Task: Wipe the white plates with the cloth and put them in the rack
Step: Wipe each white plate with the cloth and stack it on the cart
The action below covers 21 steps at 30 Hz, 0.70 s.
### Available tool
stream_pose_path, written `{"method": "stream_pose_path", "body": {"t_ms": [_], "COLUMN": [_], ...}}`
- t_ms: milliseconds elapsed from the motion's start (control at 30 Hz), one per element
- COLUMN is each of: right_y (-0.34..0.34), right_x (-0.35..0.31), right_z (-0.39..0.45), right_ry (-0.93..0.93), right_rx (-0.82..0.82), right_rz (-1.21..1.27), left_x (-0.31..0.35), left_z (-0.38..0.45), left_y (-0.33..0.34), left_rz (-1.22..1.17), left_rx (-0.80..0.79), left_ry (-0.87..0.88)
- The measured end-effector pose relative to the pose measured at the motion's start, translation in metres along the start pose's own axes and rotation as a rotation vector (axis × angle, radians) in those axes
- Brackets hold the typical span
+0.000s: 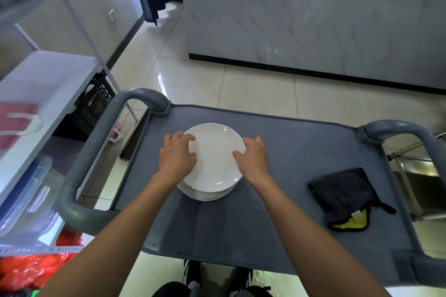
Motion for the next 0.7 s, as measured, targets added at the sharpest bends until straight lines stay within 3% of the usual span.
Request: {"method": "stream_pose_path", "body": {"t_ms": [400,700], "right_y": [-0.008,-0.034], "right_x": [0.004,0.019], "right_z": [-0.008,-0.013], "right_ry": [0.148,0.157], "right_rx": [0.053,0.162], "right_rz": [0.225,0.374], "left_x": [0.007,0.036], "left_z": [-0.005,-0.002], "left_y": [0.004,0.0], "left_rz": [-0.068,-0.238], "left_rx": [-0.022,0.036], "left_ry": [-0.034,0.015]}}
Point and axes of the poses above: each hand's wrist, its own z-axis towards the middle knuckle, its own y-axis out of the palm, x = y × z, the point moved 6 cm from there along z, towards the middle knuckle, and after that the axes turned 11 degrees about x, right-handed, at the moved point
